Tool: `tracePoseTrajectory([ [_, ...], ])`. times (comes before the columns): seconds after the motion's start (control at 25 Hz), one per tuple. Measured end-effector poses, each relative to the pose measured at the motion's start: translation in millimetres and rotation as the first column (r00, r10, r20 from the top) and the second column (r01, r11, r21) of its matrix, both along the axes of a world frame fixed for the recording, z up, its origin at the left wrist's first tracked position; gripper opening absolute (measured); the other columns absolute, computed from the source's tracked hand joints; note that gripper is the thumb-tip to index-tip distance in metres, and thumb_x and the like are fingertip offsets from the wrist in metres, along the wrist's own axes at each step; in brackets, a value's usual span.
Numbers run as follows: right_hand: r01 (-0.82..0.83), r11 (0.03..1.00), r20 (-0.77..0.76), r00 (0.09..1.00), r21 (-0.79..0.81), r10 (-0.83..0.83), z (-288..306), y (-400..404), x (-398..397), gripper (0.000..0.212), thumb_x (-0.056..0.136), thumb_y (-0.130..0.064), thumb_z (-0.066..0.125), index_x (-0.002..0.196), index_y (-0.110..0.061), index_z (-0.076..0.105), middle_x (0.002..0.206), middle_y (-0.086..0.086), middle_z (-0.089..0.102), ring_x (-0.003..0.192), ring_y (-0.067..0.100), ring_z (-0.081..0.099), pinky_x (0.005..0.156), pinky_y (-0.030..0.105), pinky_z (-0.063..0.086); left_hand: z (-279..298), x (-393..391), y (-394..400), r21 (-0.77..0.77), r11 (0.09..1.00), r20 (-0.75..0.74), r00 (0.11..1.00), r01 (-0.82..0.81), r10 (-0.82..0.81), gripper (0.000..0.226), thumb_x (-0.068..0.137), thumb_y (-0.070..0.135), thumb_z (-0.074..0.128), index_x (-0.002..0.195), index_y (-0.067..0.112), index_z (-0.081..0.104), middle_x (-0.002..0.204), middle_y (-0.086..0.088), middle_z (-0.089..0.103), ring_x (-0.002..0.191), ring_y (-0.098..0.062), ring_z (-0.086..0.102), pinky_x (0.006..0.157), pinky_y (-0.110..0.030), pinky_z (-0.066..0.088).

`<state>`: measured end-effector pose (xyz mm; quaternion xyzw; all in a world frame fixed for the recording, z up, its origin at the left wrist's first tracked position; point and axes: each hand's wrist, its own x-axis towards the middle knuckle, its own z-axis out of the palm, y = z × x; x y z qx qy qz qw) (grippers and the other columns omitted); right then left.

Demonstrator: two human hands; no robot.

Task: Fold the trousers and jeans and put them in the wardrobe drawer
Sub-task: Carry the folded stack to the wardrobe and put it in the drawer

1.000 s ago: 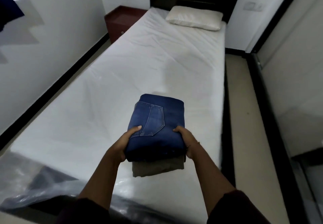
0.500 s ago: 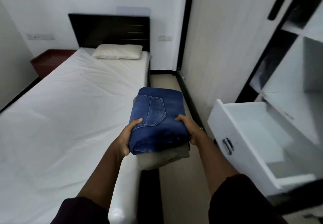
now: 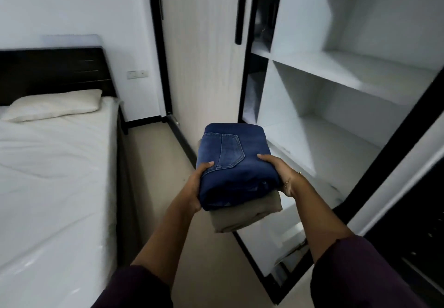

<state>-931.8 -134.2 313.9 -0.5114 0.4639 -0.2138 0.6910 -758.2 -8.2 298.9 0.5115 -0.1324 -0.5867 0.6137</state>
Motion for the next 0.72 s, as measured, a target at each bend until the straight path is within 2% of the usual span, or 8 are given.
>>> tracePoseTrajectory([
  [0.08, -0.019, 0.999, -0.06, 0.998, -0.046, 0.017, 6, -24, -22, 0.032, 0.082, -0.041, 0.063, 0.103, -0.016, 0.068, 0.088, 0.006, 0.075, 0.077, 0.02, 0.069, 0.065, 0.027, 0.052, 0, -16, -30, -0.004, 0.999, -0.022, 0.999, 0.044, -0.044, 0.033, 0.08, 0.037, 0.062, 0.097, 0.01, 0.067, 0.077, -0.011, 0.074, 0.072, -0.026, 0.068, 0.068, -0.033, 0.052],
  [0.16, 0.0, 0.998, -0.135, 0.991, -0.069, -0.009, 4, -58, -39, 0.031, 0.083, -0.036, 0.063, 0.103, -0.013, 0.067, 0.081, 0.007, 0.075, 0.071, 0.021, 0.069, 0.064, 0.027, 0.052, -6, -30, -67, -0.005, 0.997, -0.052, 0.995, 0.083, -0.083, 0.029, 0.081, 0.035, 0.061, 0.093, 0.009, 0.068, 0.075, -0.01, 0.074, 0.075, -0.027, 0.066, 0.069, -0.034, 0.051],
  [0.28, 0.076, 0.995, -0.264, 0.96, -0.062, -0.09, -18, -104, -54, 0.014, 0.081, -0.025, 0.061, 0.084, -0.012, 0.066, 0.063, 0.006, 0.07, 0.061, 0.022, 0.063, 0.056, 0.024, 0.047, -28, -43, -127, 0.035, 0.991, -0.108, 0.987, 0.127, -0.123, 0.029, 0.08, 0.03, 0.058, 0.095, 0.006, 0.069, 0.077, -0.012, 0.074, 0.074, -0.028, 0.067, 0.065, -0.032, 0.053],
  [0.36, 0.118, 0.992, -0.313, 0.941, -0.048, -0.127, -38, -127, -59, 0.008, 0.069, -0.017, 0.062, 0.076, -0.012, 0.063, 0.063, 0.007, 0.067, 0.059, 0.023, 0.059, 0.055, 0.024, 0.044, -47, -47, -161, 0.121, 0.981, -0.14, 0.981, 0.152, -0.135, 0.03, 0.077, 0.021, 0.055, 0.096, 0.003, 0.069, 0.079, -0.014, 0.073, 0.077, -0.03, 0.065, 0.068, -0.031, 0.051],
  [0.44, 0.121, 0.991, -0.365, 0.921, -0.064, -0.136, -62, -150, -60, 0.022, 0.054, -0.013, 0.058, 0.075, -0.011, 0.062, 0.074, 0.012, 0.065, 0.067, 0.027, 0.058, 0.062, 0.027, 0.045, -67, -52, -188, 0.292, 0.946, -0.107, 0.988, 0.142, -0.115, 0.018, 0.077, 0.008, 0.047, 0.078, 0.003, 0.064, 0.073, -0.014, 0.069, 0.075, -0.031, 0.059, 0.067, -0.03, 0.046],
  [0.56, 0.076, 0.991, -0.513, 0.85, -0.11, -0.122, -98, -179, -53, 0.016, 0.063, -0.003, 0.058, 0.077, -0.011, 0.059, 0.074, 0.009, 0.06, 0.071, 0.024, 0.055, 0.061, 0.024, 0.042, -100, -62, -217, 0.447, 0.889, -0.135, 0.99, 0.095, -0.038, 0.015, 0.077, 0.001, 0.042, 0.068, 0.006, 0.054, 0.09, -0.016, 0.061, 0.079, -0.03, 0.053, 0.069, -0.033, 0.042],
  [0.64, 0.012, 0.997, -0.581, 0.812, -0.082, -0.057, -124, -194, -47, 0.02, 0.07, 0.002, 0.053, 0.081, -0.014, 0.056, 0.071, 0.004, 0.057, 0.067, 0.02, 0.052, 0.057, 0.023, 0.04, -124, -69, -230, 0.476, 0.879, -0.214, 0.973, 0.022, 0.092, 0.016, 0.084, 0.007, 0.043, 0.074, 0.008, 0.055, 0.109, -0.019, 0.059, 0.089, -0.032, 0.054, 0.077, -0.039, 0.045],
  [0.72, -0.017, 0.999, -0.595, 0.804, -0.031, -0.005, -150, -205, -44, 0.03, 0.07, 0.004, 0.049, 0.093, -0.014, 0.055, 0.076, 0.004, 0.057, 0.071, 0.02, 0.053, 0.061, 0.025, 0.041, -144, -72, -239, 0.518, 0.855, -0.272, 0.945, -0.017, 0.184, 0.02, 0.09, 0.014, 0.042, 0.091, 0.007, 0.061, 0.12, -0.021, 0.057, 0.097, -0.034, 0.052, 0.088, -0.046, 0.043],
])
